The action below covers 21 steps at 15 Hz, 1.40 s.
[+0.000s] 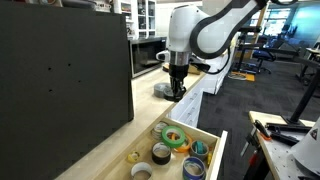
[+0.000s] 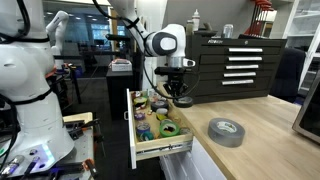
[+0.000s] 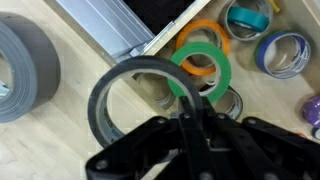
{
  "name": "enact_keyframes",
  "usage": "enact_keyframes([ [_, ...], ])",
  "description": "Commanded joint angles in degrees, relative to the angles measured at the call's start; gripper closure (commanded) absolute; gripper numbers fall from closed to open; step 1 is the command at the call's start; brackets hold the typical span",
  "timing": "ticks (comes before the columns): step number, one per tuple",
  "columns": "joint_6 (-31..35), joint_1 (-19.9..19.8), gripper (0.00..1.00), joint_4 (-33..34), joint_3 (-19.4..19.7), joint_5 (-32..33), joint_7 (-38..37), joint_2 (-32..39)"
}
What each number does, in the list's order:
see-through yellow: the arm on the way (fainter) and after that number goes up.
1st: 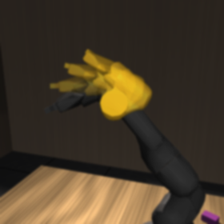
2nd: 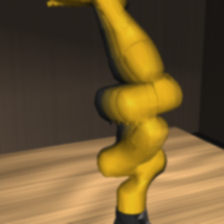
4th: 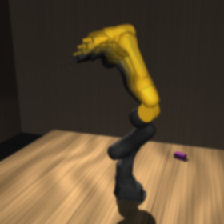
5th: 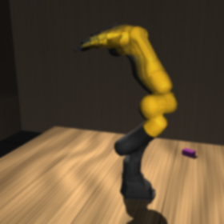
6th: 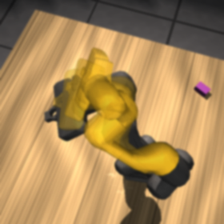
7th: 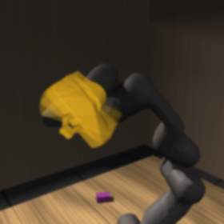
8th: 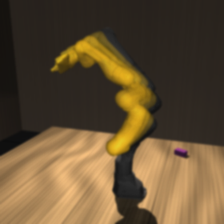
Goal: Pick the black masking tape and put it in the drawer
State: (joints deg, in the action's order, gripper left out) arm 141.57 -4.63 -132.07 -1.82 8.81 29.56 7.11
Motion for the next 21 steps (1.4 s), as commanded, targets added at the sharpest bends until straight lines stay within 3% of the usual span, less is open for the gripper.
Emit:
enact_keyframes([
  [1,0.4,1.8,0.97,-7.3,0.4,1.2,-3.9,-5.2],
  [8,0.8,4.4,0.97,-12.5,-0.7,0.1,-5.6,-4.5],
  [21,7.1,4.6,0.96,-9.6,-1.6,-4.4,-5.1,5.9],
])
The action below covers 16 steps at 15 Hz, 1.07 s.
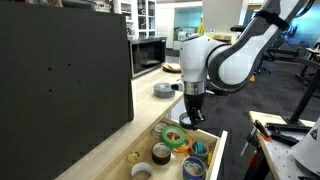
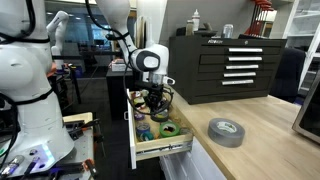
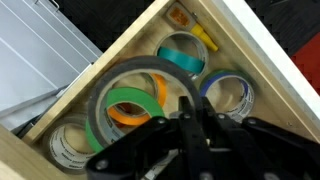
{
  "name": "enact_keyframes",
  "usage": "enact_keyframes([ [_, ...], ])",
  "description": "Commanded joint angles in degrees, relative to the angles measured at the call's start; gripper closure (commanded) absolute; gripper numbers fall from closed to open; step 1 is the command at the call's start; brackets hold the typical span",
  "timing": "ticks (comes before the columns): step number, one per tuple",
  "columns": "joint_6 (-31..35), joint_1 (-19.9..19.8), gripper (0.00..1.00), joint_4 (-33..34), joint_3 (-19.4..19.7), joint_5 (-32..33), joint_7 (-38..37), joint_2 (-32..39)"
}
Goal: Pick the black masking tape and put it in the drawer
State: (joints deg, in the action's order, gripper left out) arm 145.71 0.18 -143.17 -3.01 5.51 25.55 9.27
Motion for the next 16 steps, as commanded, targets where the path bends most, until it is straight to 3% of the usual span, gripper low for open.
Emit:
enact_keyframes([
  [1,3.8,-0.3,0.96,2.0,-0.6,-1.3,-1.1,5.3],
  [8,6.8,-1.5,0.96,7.4,-2.1,-1.3,-0.7,14.6],
  [9,6.4,-1.6,0.63,7.9,-2.3,-1.2,-0.7,15.2],
  [10,6.2,-1.8,0.62,8.2,-2.5,-1.1,-0.5,15.2],
  [16,5.5,-2.7,0.25,8.1,-3.1,-1.3,-0.3,11.2],
])
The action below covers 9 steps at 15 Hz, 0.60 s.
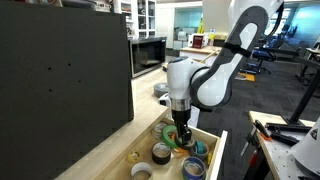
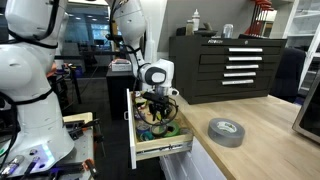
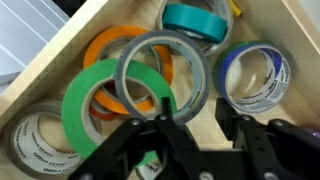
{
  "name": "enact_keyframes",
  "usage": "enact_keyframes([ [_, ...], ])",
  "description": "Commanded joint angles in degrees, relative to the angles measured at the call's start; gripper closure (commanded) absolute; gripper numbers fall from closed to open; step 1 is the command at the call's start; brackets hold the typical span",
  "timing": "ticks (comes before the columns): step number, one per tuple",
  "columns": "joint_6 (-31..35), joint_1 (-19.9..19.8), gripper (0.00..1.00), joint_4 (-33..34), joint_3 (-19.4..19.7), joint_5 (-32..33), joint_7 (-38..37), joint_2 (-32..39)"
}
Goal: Pick the black masking tape and put it in the drawer
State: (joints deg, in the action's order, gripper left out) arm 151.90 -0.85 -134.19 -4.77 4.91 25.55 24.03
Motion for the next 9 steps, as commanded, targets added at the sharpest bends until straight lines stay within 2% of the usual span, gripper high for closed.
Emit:
enact_keyframes([
  [1,-1.4,-1.6,0.18,-0.9,-1.3,-0.7,-0.5,-4.5],
  [4,-3.0,-0.8,0.01,-1.3,-0.4,0.5,-1.3,-7.8],
  [9,-9.0,-0.4,0.00,-0.8,0.1,0.5,-1.3,-12.7],
])
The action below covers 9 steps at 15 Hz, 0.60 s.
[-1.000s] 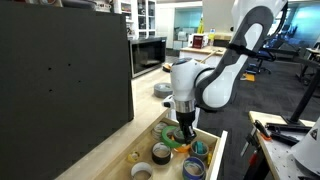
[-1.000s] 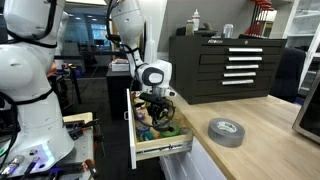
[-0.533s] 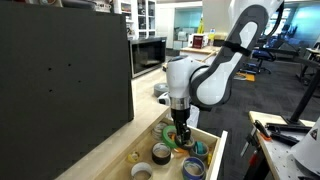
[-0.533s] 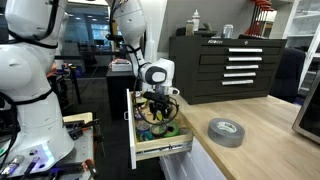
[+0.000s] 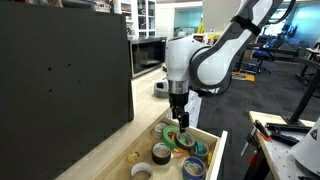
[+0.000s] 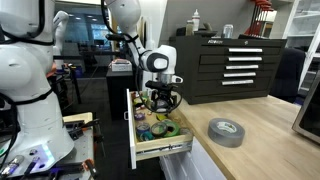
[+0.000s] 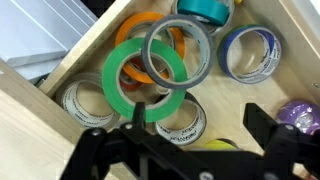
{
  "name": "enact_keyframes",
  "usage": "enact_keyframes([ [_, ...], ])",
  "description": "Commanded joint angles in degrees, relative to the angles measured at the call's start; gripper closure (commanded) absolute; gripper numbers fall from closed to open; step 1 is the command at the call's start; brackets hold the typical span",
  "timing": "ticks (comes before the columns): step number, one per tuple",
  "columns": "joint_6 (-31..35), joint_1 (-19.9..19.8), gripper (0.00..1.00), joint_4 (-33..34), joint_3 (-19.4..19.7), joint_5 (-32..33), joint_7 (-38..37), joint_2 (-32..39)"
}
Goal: Pick the black masking tape and put it in the drawer
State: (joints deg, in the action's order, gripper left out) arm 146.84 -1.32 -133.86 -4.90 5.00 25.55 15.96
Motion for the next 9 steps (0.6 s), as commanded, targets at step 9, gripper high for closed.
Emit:
enact_keyframes([
  [9,-4.3,0.4,0.00,0.1,0.9,0.7,-1.3,-6.7],
])
